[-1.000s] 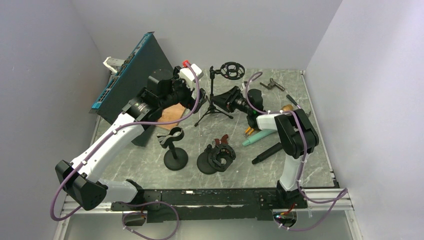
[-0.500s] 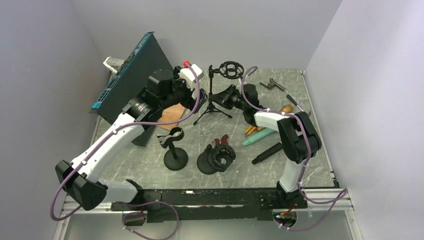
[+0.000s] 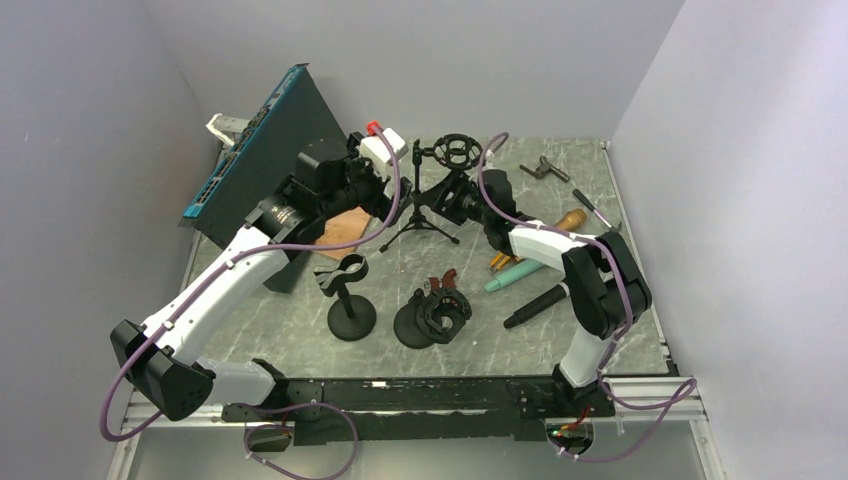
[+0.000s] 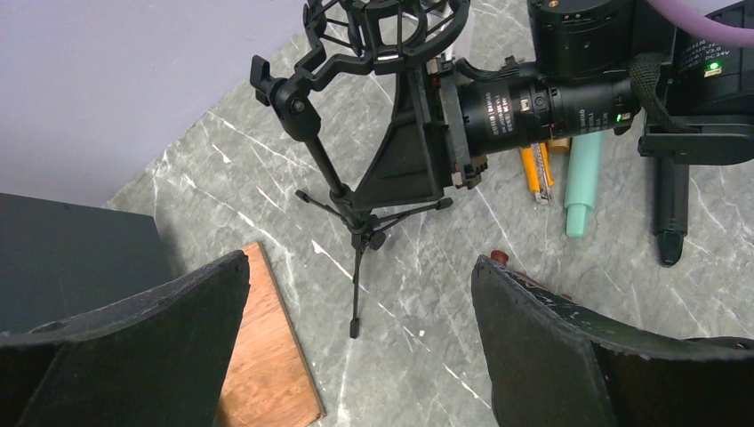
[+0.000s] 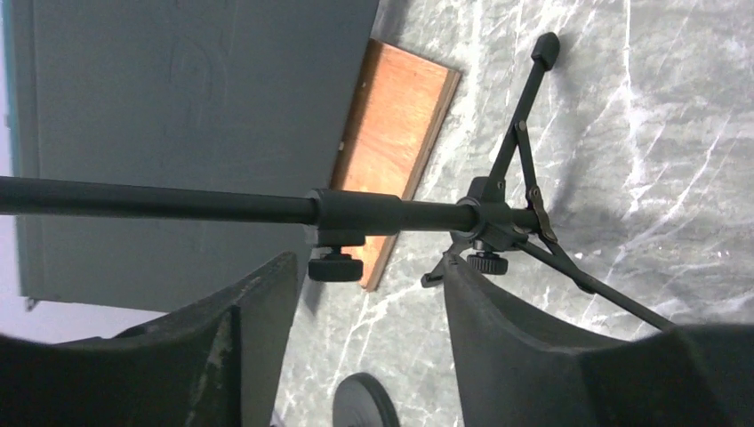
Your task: Remove the microphone from the stand
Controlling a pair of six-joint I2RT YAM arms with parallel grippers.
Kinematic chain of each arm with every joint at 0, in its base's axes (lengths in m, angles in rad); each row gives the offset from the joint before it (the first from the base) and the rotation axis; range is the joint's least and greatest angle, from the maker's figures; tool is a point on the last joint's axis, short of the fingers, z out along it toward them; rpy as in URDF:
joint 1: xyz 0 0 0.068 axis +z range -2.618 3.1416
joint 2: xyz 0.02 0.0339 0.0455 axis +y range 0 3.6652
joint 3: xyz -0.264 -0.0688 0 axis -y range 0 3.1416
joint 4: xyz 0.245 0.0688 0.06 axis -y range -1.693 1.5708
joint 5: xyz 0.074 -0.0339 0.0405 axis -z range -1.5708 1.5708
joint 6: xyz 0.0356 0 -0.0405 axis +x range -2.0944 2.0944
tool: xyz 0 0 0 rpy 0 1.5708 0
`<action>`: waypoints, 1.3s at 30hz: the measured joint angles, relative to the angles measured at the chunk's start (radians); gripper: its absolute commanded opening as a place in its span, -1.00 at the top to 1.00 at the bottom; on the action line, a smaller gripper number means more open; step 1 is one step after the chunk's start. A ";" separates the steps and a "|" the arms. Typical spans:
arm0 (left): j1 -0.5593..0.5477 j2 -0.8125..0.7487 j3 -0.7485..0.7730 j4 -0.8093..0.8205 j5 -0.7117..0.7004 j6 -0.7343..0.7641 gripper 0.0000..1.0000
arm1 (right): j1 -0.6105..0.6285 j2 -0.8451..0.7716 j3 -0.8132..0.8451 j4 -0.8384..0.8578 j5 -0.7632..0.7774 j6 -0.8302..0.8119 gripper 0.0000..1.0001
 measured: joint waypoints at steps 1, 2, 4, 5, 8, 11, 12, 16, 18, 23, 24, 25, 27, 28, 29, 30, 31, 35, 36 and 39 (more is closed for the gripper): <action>-0.001 0.000 0.000 0.000 -0.002 0.000 -0.95 | -0.007 0.000 -0.013 0.017 -0.015 0.014 -0.36; -0.002 0.000 0.000 0.000 -0.003 0.000 -0.96 | -0.016 0.000 -0.031 0.040 -0.031 0.033 -0.39; -0.003 0.000 0.000 0.000 -0.005 0.000 -0.96 | -0.031 0.000 -0.063 0.080 -0.058 0.064 -0.43; -0.003 0.000 0.000 0.000 -0.005 0.000 -0.96 | -0.036 -0.002 -0.080 0.096 -0.073 0.078 -0.44; -0.004 0.000 0.000 0.000 -0.005 0.001 -0.95 | -0.045 -0.020 -0.123 0.115 -0.101 0.104 -0.46; -0.005 0.000 0.000 0.000 -0.006 0.001 -0.95 | -0.060 -0.072 -0.173 0.121 -0.125 0.115 -0.47; -0.005 0.000 -0.001 0.000 -0.007 0.002 -0.95 | -0.065 -0.095 -0.186 0.120 -0.127 0.115 -0.48; -0.006 -0.002 -0.004 0.001 -0.016 0.003 -0.94 | -0.098 -0.213 -0.201 0.032 -0.100 0.064 -0.57; -0.006 -0.006 -0.012 0.002 -0.027 0.003 -0.94 | -0.108 -0.285 -0.189 -0.050 -0.057 0.018 -0.60; -0.010 -0.018 -0.023 0.006 -0.046 0.004 -0.94 | -0.111 -0.462 -0.097 -0.264 0.101 -0.110 -0.64; -0.010 -0.021 -0.025 0.005 -0.049 0.004 -0.94 | -0.111 -0.488 -0.082 -0.291 0.125 -0.128 -0.65; -0.011 -0.023 -0.027 0.005 -0.051 0.004 -0.94 | -0.110 -0.518 -0.058 -0.328 0.157 -0.153 -0.65; -0.013 -0.025 -0.027 0.005 -0.055 0.004 -0.93 | -0.110 -0.555 -0.016 -0.369 0.199 -0.195 -0.65; -0.013 -0.025 -0.027 0.006 -0.056 0.004 -0.93 | -0.108 -0.569 0.008 -0.381 0.215 -0.219 -0.59; -0.013 -0.025 -0.027 0.006 -0.057 0.003 -0.93 | -0.105 -0.576 0.034 -0.392 0.228 -0.245 -0.44; -0.013 -0.025 -0.029 0.008 -0.057 0.003 -0.93 | -0.101 -0.577 0.064 -0.396 0.239 -0.269 -0.26; -0.014 -0.025 -0.030 0.010 -0.058 0.003 -0.93 | -0.095 -0.571 0.097 -0.401 0.244 -0.294 -0.13; -0.020 -0.037 -0.045 0.027 -0.068 0.003 -0.93 | -0.060 -0.473 0.292 -0.411 0.239 -0.353 0.13; -0.022 -0.043 -0.053 0.029 -0.076 0.003 -0.93 | -0.048 -0.438 0.345 -0.414 0.240 -0.362 0.18; -0.027 -0.063 -0.071 0.037 -0.096 0.003 -0.93 | -0.006 -0.327 0.492 -0.435 0.252 -0.389 0.24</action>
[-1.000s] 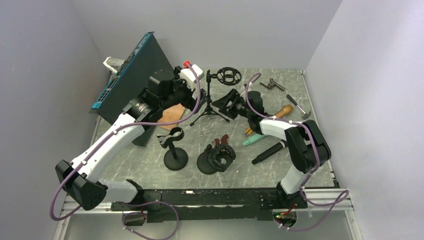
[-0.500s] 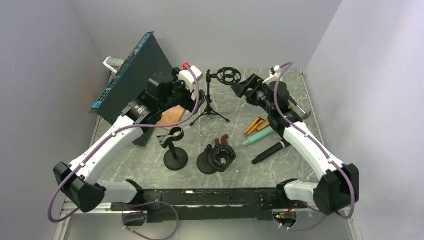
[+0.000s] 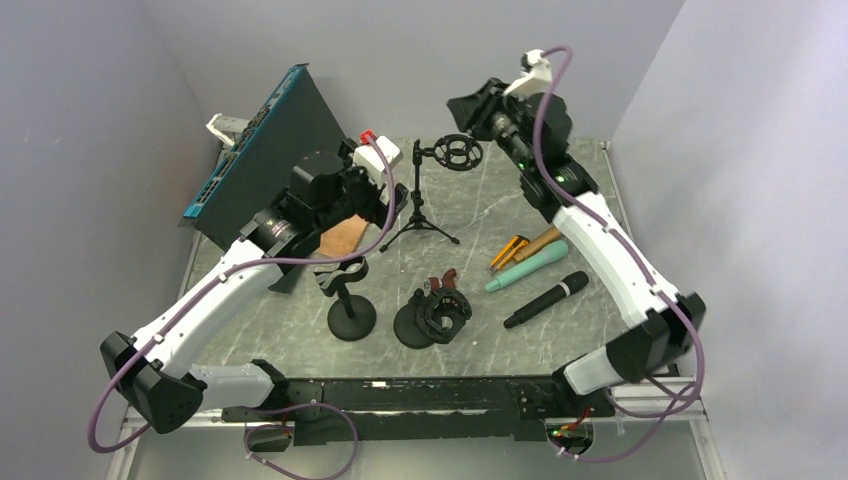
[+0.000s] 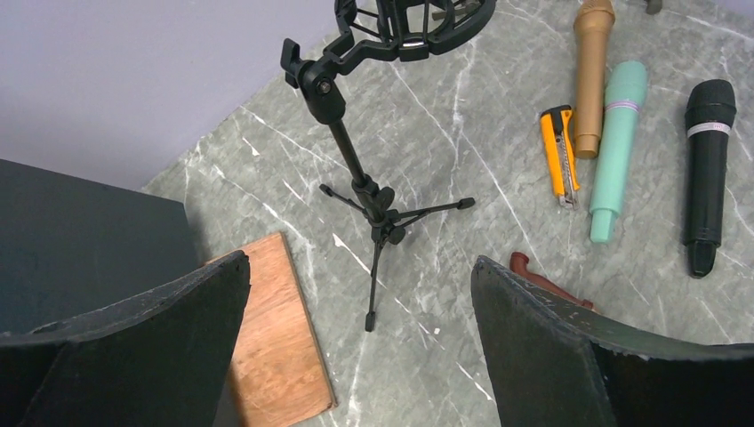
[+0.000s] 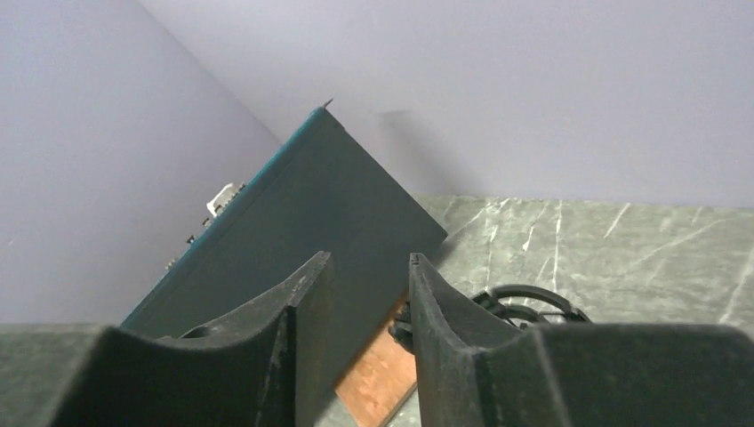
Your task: Remove the microphone from the stand
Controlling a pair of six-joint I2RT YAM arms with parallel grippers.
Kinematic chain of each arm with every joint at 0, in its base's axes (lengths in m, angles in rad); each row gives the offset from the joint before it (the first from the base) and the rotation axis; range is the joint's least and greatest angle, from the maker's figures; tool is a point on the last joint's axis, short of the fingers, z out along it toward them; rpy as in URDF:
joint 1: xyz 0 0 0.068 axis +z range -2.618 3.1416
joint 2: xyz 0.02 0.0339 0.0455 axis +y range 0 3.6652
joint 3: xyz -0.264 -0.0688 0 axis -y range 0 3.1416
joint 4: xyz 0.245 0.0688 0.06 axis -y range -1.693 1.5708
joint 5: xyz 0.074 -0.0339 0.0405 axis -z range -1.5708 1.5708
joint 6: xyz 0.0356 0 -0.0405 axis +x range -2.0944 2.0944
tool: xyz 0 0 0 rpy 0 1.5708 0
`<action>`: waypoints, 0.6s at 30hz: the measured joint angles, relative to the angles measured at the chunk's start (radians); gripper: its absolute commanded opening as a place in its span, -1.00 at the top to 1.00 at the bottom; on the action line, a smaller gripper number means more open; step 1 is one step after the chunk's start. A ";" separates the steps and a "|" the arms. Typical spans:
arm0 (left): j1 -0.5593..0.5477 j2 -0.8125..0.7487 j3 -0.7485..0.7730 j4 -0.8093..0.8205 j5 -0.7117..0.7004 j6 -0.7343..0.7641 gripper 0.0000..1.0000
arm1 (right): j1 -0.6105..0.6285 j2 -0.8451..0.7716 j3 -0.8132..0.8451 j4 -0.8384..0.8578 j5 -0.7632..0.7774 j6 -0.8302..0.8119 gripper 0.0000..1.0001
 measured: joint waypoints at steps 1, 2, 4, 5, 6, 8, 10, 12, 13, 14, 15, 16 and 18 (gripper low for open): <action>-0.002 -0.005 -0.005 0.005 -0.006 0.000 -0.93 | 0.014 0.033 0.035 -0.006 0.007 -0.010 0.24; -0.003 -0.010 -0.008 0.007 -0.011 0.001 -0.94 | 0.033 0.071 0.076 -0.024 0.021 -0.021 0.24; -0.004 -0.017 -0.011 0.013 -0.028 0.006 -0.94 | 0.067 0.146 0.147 -0.055 0.052 -0.042 0.25; -0.005 -0.019 -0.013 0.016 -0.036 0.008 -0.94 | 0.083 0.178 0.176 -0.072 0.070 -0.053 0.25; -0.006 -0.023 -0.016 0.020 -0.047 0.014 -0.94 | 0.097 0.208 0.198 -0.088 0.083 -0.065 0.25; -0.008 -0.027 -0.021 0.027 -0.064 0.020 -0.94 | 0.121 0.259 0.225 -0.109 0.112 -0.087 0.24; -0.009 -0.029 -0.022 0.029 -0.074 0.024 -0.94 | 0.142 0.300 0.241 -0.139 0.137 -0.106 0.24; -0.010 -0.031 -0.022 0.029 -0.084 0.027 -0.94 | 0.158 0.334 0.246 -0.155 0.160 -0.126 0.24; -0.010 -0.032 -0.022 0.029 -0.087 0.030 -0.94 | 0.162 0.346 0.246 -0.161 0.171 -0.132 0.24; -0.011 -0.033 -0.022 0.029 -0.090 0.030 -0.94 | 0.166 0.358 0.246 -0.170 0.181 -0.138 0.24; -0.011 -0.034 -0.022 0.030 -0.092 0.031 -0.94 | 0.167 0.370 0.246 -0.179 0.190 -0.145 0.24; -0.011 -0.034 -0.022 0.031 -0.093 0.032 -0.94 | 0.169 0.380 0.245 -0.185 0.201 -0.150 0.24; -0.011 -0.034 -0.022 0.034 -0.093 0.033 -0.94 | 0.169 0.395 0.244 -0.180 0.216 -0.158 0.24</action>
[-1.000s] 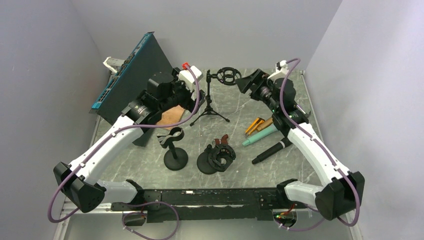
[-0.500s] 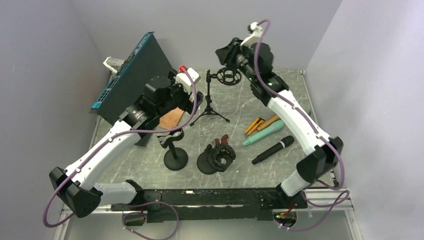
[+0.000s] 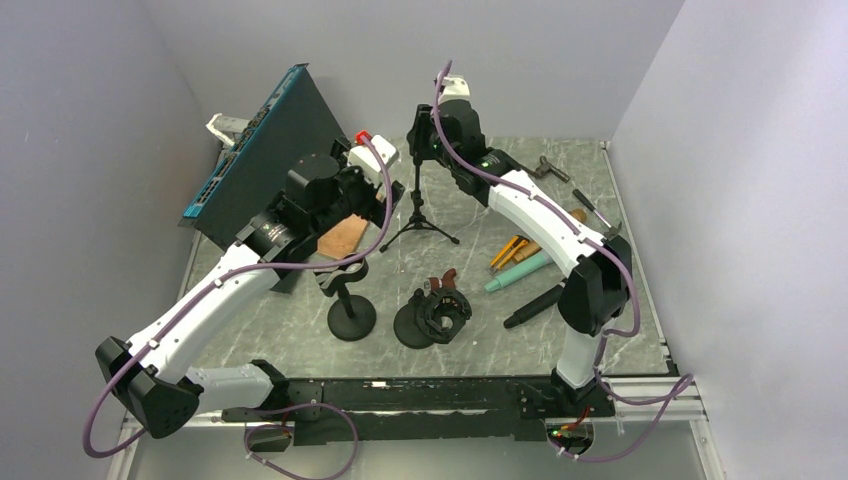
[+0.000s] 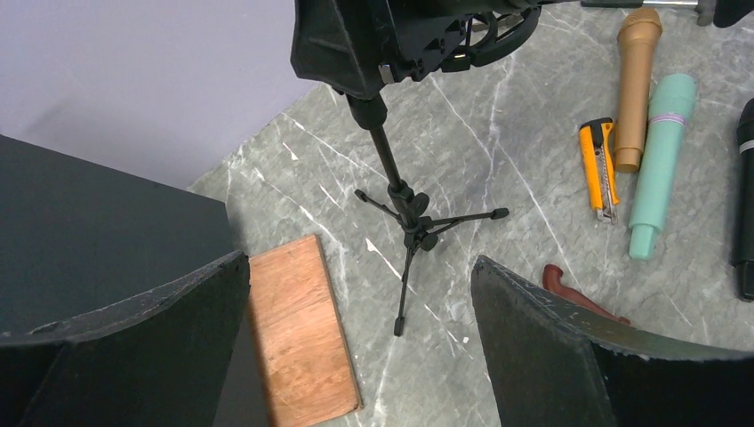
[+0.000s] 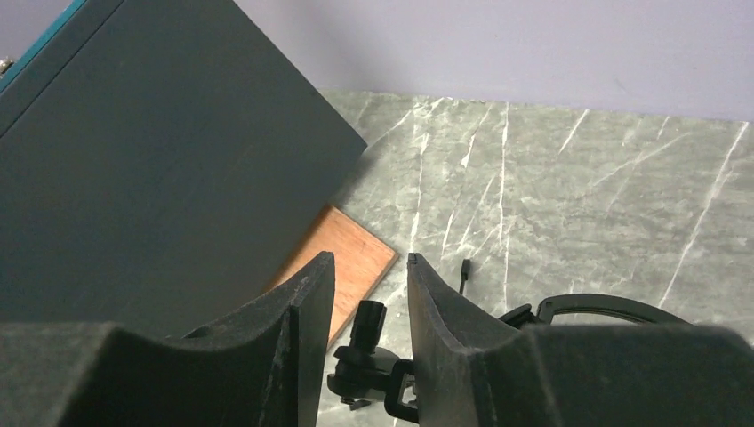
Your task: Remove the microphone from the stand
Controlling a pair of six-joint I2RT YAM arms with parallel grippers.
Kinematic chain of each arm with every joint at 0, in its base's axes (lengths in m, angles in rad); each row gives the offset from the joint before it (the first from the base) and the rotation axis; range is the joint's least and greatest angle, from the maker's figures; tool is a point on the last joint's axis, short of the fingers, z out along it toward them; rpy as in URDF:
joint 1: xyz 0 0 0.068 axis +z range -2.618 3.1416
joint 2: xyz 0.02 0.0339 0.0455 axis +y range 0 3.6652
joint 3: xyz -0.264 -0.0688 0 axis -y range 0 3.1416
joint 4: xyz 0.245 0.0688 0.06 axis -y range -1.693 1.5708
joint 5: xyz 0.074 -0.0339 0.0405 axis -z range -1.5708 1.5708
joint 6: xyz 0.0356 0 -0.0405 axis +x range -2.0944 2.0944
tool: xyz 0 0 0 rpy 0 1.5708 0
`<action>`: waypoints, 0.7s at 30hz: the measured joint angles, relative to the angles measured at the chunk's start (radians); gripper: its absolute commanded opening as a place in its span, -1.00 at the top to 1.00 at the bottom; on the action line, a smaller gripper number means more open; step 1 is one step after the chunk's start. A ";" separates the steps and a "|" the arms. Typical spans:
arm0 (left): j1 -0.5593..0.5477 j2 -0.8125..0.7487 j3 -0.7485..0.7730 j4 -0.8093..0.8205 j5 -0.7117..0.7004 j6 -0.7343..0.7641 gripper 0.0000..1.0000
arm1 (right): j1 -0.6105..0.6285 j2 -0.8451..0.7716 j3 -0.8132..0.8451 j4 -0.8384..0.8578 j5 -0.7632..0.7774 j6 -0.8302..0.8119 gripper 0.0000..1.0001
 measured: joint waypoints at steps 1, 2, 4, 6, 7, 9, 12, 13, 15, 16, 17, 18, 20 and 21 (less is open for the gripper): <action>0.000 0.000 0.000 0.001 0.000 0.000 -0.94 | 0.000 0.003 0.000 0.005 0.006 -0.003 0.24; 0.000 0.000 0.000 0.001 0.000 0.000 -0.94 | 0.000 0.005 0.000 0.006 0.010 -0.005 0.24; -0.001 0.000 -0.001 0.001 0.000 0.000 -0.93 | 0.000 0.010 0.001 0.011 0.011 -0.007 0.24; -0.001 0.000 -0.001 0.001 0.000 -0.001 -0.93 | 0.002 0.021 0.009 0.018 0.011 -0.008 0.24; -0.002 0.000 -0.001 0.002 0.000 -0.002 -0.93 | 0.002 0.026 0.013 0.023 0.010 -0.008 0.23; -0.002 0.000 -0.001 0.004 0.000 -0.003 -0.93 | 0.003 0.031 0.014 0.033 0.010 -0.011 0.23; -0.005 -0.002 -0.001 0.011 0.000 -0.005 -0.94 | 0.004 0.035 0.013 0.045 0.009 -0.012 0.23; -0.005 -0.004 -0.001 0.011 0.000 -0.008 -0.94 | 0.004 0.036 0.009 0.051 0.009 -0.011 0.22; -0.006 -0.012 -0.001 0.011 0.000 -0.013 -0.94 | 0.005 0.032 -0.018 0.091 0.008 -0.011 0.22; -0.006 -0.016 -0.001 0.010 0.000 -0.017 -0.94 | 0.006 0.026 -0.046 0.129 0.008 -0.011 0.21; -0.008 -0.024 0.000 0.005 0.001 -0.024 -0.94 | 0.008 0.019 -0.068 0.163 0.009 -0.011 0.22; -0.007 -0.028 0.000 -0.001 0.001 -0.031 -0.95 | 0.010 0.014 -0.084 0.185 0.010 -0.011 0.22; -0.008 -0.045 0.002 -0.020 0.006 -0.053 -0.97 | 0.012 0.006 -0.114 0.231 0.013 -0.011 0.22; -0.007 -0.058 0.002 -0.031 0.010 -0.070 -0.97 | 0.014 0.005 -0.121 0.246 0.018 -0.011 0.22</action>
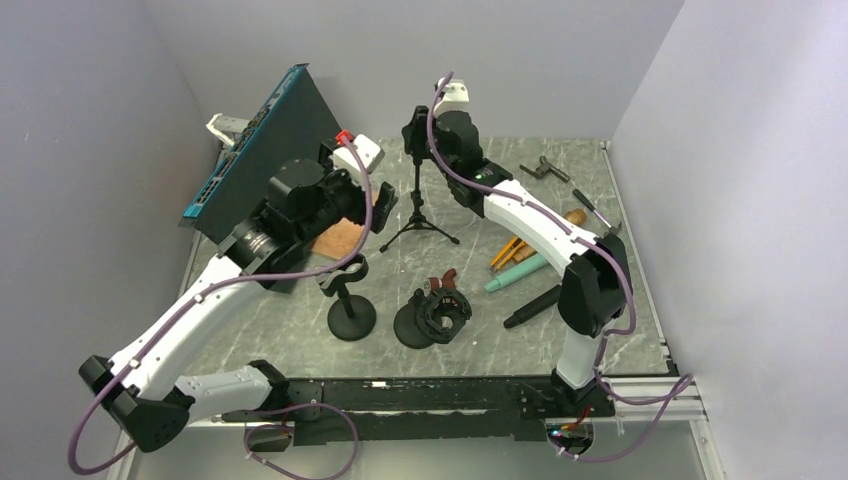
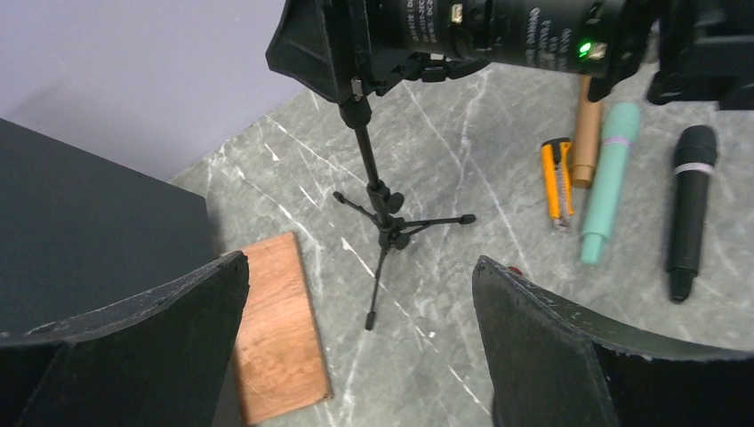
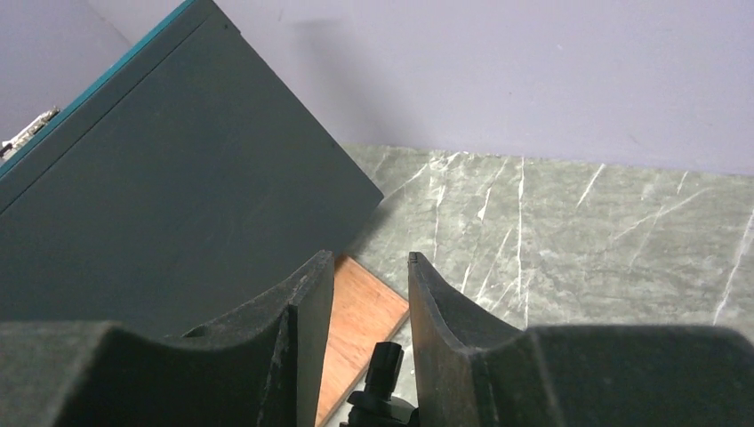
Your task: Remove the microphone from the stand
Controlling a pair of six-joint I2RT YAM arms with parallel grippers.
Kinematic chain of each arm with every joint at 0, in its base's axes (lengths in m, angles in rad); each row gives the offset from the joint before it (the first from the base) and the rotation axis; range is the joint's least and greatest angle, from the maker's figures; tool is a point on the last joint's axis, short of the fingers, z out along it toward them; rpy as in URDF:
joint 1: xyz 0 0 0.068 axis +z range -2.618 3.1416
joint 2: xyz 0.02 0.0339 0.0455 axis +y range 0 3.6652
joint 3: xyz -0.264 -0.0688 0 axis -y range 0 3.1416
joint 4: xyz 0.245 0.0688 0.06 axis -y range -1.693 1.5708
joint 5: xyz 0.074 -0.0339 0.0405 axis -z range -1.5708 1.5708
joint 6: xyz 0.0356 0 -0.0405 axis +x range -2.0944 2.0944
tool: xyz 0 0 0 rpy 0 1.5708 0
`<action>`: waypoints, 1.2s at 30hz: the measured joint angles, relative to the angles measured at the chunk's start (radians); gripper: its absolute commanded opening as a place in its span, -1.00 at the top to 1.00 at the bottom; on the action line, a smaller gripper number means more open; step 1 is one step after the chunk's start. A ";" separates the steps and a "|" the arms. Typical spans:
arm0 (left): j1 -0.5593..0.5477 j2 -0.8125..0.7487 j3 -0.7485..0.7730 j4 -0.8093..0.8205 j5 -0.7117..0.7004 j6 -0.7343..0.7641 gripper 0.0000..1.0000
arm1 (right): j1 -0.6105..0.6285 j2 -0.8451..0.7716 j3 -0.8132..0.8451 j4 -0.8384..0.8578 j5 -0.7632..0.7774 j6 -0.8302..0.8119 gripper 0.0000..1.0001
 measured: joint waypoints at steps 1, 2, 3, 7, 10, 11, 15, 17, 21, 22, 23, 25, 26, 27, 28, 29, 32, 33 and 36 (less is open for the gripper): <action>0.000 -0.012 0.000 -0.010 0.003 -0.010 -0.98 | 0.002 -0.001 -0.012 0.024 0.012 -0.003 0.22; 0.000 -0.027 0.000 -0.021 0.008 -0.025 -0.98 | 0.006 -0.001 -0.016 0.032 0.019 -0.006 0.22; 0.000 -0.042 0.000 -0.030 0.013 -0.035 -0.98 | 0.010 -0.001 -0.021 0.042 0.028 -0.015 0.21; -0.001 -0.091 0.011 -0.059 0.026 -0.082 -0.98 | 0.027 0.019 0.011 -0.020 0.060 -0.062 0.17; -0.001 -0.107 0.012 -0.066 0.028 -0.121 -0.98 | 0.039 0.097 0.101 -0.169 0.073 -0.109 0.08; -0.001 -0.111 0.011 -0.066 0.029 -0.134 -0.98 | 0.040 0.115 0.125 -0.207 0.074 -0.120 0.03; -0.001 -0.127 -0.024 -0.058 0.033 -0.182 -0.97 | 0.043 0.163 0.253 -0.348 0.077 -0.170 -0.24; -0.002 -0.127 -0.039 -0.060 0.039 -0.200 -0.97 | 0.043 0.151 0.301 -0.359 0.078 -0.185 -0.25; -0.002 -0.121 -0.051 -0.071 0.045 -0.224 -0.97 | 0.043 0.077 0.311 -0.356 0.076 -0.191 -0.26; -0.002 -0.122 -0.051 -0.073 0.045 -0.230 -0.97 | 0.043 0.051 0.303 -0.353 0.074 -0.190 -0.26; -0.002 -0.124 -0.053 -0.075 0.044 -0.233 -0.97 | 0.043 0.022 0.289 -0.352 0.074 -0.187 -0.26; -0.002 -0.136 -0.054 -0.083 0.044 -0.238 -0.97 | 0.043 -0.035 0.254 -0.355 0.071 -0.179 -0.29; -0.002 -0.146 -0.055 -0.089 0.044 -0.240 -0.97 | 0.043 -0.071 0.224 -0.354 0.070 -0.173 -0.32; -0.002 -0.157 -0.056 -0.091 0.044 -0.243 -0.97 | 0.043 -0.112 0.189 -0.355 0.069 -0.166 -0.38; -0.002 -0.170 -0.058 -0.092 0.044 -0.248 -0.97 | 0.043 -0.159 0.145 -0.359 0.068 -0.159 -0.51; -0.002 -0.188 -0.062 -0.092 0.044 -0.254 -0.97 | 0.043 -0.211 0.098 -0.364 0.067 -0.154 -0.58; -0.002 -0.268 -0.091 -0.093 0.044 -0.272 -0.98 | 0.043 -0.378 -0.039 -0.384 0.073 -0.140 -0.91; -0.002 -0.311 -0.107 -0.095 0.040 -0.280 -0.99 | 0.043 -0.444 -0.086 -0.391 0.077 -0.137 -0.98; -0.002 -0.422 -0.132 -0.098 0.026 -0.297 -0.99 | 0.043 -0.638 -0.198 -0.414 0.093 -0.126 -1.00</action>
